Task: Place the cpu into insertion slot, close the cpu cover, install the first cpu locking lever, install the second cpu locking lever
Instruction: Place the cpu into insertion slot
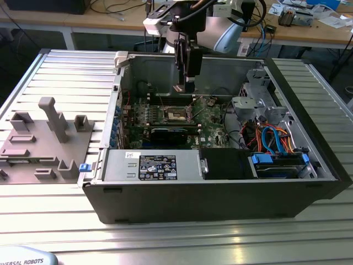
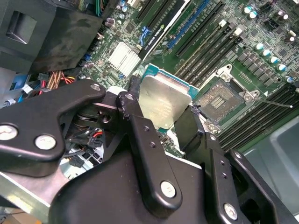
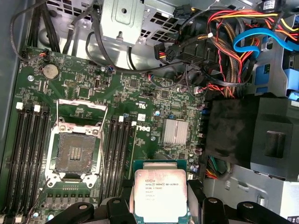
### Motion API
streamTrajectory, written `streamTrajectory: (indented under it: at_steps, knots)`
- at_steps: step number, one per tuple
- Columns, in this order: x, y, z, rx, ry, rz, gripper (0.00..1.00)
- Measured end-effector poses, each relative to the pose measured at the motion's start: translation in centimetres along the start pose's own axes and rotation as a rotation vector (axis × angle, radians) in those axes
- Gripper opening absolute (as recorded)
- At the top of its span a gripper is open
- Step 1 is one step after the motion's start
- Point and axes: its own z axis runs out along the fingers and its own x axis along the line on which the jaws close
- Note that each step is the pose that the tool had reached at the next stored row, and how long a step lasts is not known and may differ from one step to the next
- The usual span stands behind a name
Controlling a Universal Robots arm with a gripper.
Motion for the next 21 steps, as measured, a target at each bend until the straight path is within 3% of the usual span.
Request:
streamTrajectory:
  at_steps: [21]
  knots:
    - [-0.01,0.05,0.00,0.0018,-0.0128,-0.001,0.54]
